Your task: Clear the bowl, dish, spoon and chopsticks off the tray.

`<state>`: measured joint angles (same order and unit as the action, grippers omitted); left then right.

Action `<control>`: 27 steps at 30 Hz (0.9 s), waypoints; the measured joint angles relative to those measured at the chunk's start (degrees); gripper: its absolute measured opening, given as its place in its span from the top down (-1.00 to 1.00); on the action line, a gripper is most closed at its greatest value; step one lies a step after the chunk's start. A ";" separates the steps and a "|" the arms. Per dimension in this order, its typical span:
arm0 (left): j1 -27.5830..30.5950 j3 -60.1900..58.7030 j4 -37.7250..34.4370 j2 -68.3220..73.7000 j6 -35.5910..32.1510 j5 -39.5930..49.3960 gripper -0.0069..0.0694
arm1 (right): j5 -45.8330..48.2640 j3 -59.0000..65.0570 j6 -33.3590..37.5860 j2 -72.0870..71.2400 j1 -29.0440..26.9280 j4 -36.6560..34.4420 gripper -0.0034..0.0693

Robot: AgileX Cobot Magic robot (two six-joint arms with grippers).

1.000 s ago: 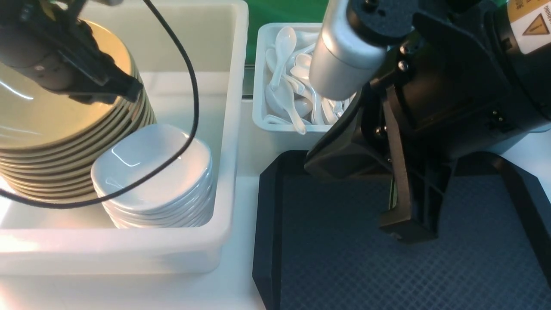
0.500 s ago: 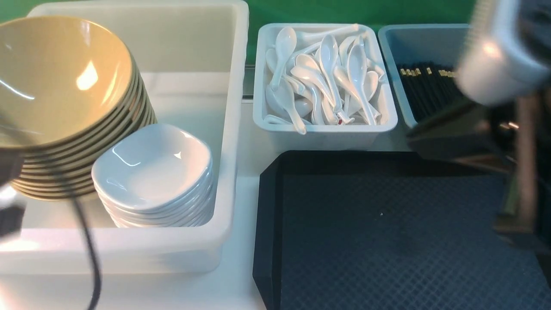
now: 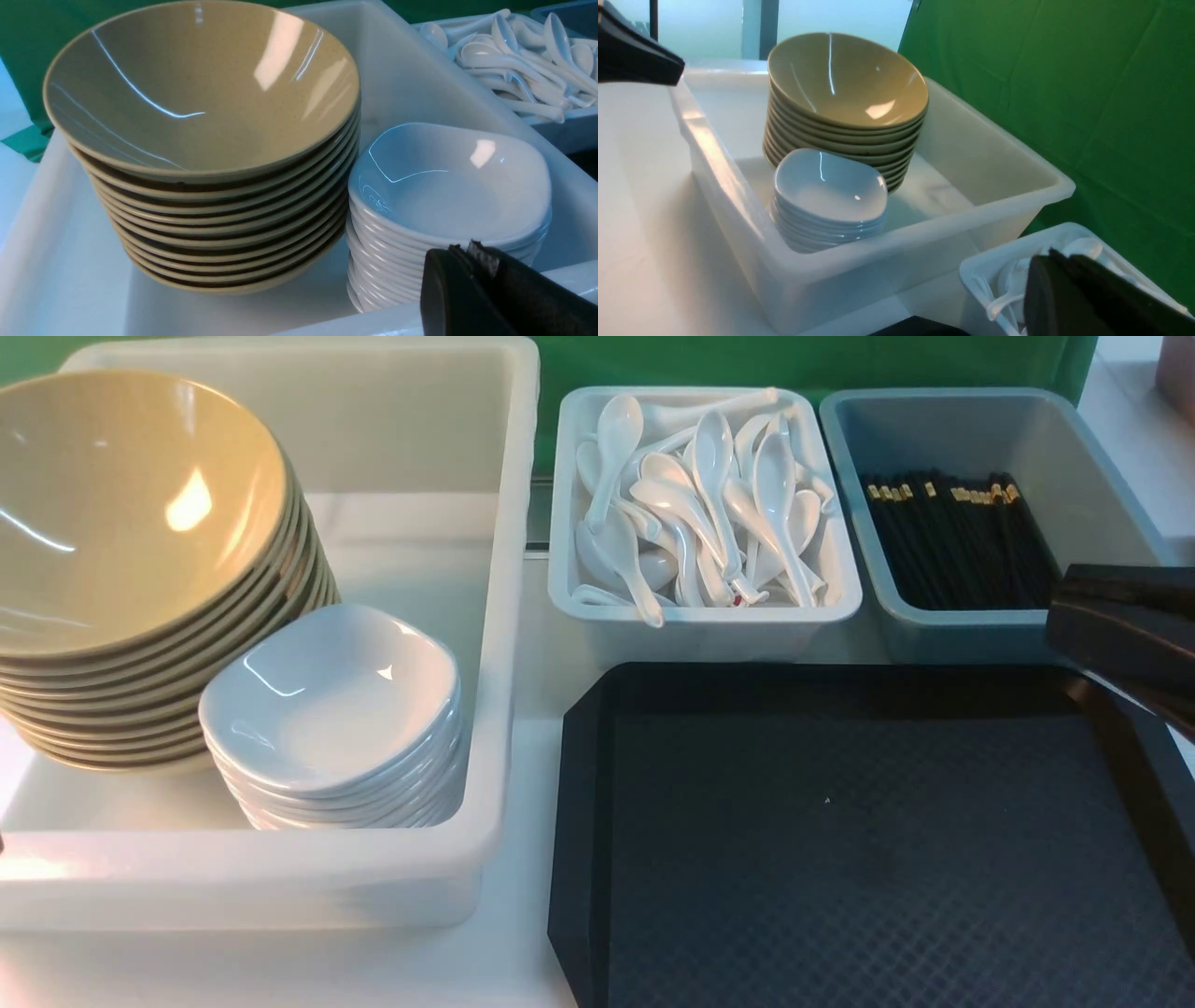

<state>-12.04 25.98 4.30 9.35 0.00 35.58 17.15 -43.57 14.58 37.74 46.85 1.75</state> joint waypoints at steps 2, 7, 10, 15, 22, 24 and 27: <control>0.00 0.00 0.00 0.00 0.00 -0.11 0.84 | -0.23 0.29 0.00 -0.05 0.00 0.00 0.78; 0.00 -0.60 0.00 0.00 0.30 -0.12 0.84 | -0.23 0.51 0.00 -0.05 0.00 0.00 0.78; 0.00 -1.11 0.00 0.00 0.30 0.03 0.84 | -0.23 0.51 0.00 -0.05 0.00 0.00 0.78; 0.00 -1.64 0.00 0.00 0.30 0.65 0.84 | -0.23 0.51 0.00 -0.05 0.00 0.00 0.78; 0.00 -1.68 0.00 0.00 0.60 0.99 0.84 | -0.55 0.84 0.00 -0.43 0.00 0.00 0.78; 0.00 -1.68 0.00 0.00 0.67 1.21 0.84 | -1.94 2.68 0.00 -1.79 -0.13 0.00 0.78; 0.00 -1.68 -0.17 0.00 0.67 1.33 0.84 | -7.66 8.94 -0.30 -5.63 -3.22 0.00 0.78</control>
<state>-12.04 24.30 4.12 9.35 0.67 36.92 9.50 -34.63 14.28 32.11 43.62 1.75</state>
